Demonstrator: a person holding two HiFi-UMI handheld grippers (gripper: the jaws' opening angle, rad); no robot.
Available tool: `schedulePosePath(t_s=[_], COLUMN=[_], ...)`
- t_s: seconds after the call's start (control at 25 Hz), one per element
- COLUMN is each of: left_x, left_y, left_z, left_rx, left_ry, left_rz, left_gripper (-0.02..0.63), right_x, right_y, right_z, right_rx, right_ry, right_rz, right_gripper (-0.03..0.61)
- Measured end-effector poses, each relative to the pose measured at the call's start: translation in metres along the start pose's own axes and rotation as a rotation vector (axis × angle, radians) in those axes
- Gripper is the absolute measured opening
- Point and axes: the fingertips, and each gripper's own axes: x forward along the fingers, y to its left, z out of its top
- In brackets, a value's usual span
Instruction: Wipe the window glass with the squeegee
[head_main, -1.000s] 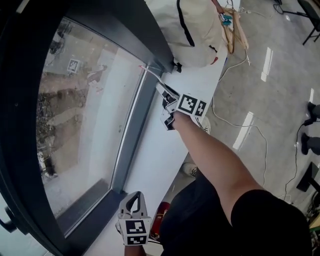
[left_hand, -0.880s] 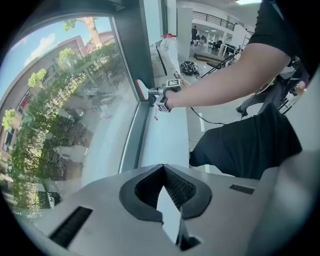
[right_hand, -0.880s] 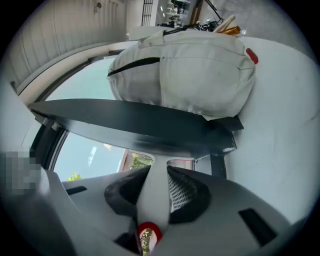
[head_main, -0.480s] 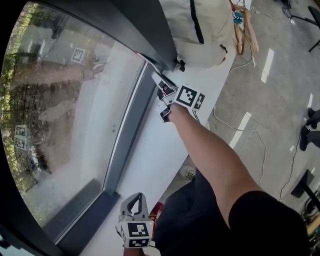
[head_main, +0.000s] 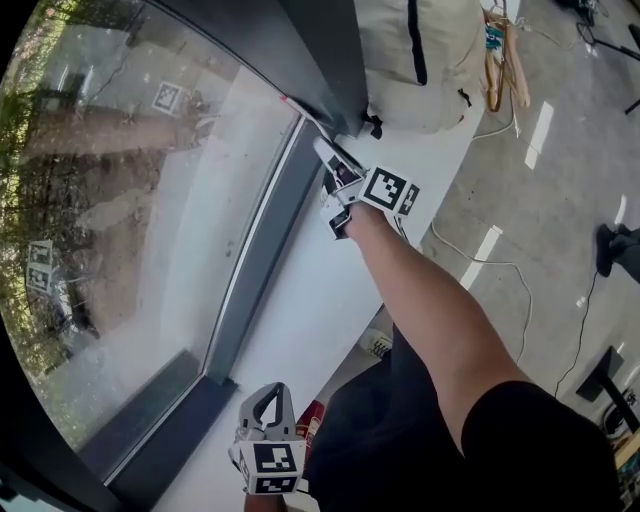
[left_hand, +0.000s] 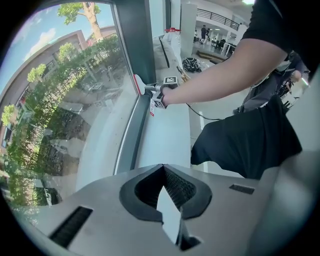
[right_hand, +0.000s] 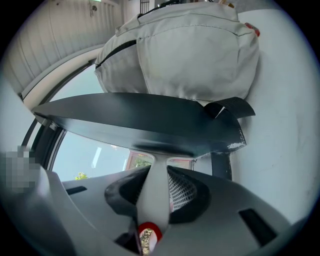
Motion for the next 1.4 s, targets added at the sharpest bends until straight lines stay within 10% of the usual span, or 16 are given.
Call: schedulePosePath(t_s=[1.4], left_x=[-0.021], left_y=[-0.005], left_z=[-0.126], left_rx=[-0.024], left_ry=[-0.013], left_rz=[0.054], left_gripper=[0.0], right_x=[-0.075], right_y=[0.04], right_z=[-0.229], right_rx=[0.002], right_ry=[0.265], right_rz=[0.068], right_gripper=[0.087])
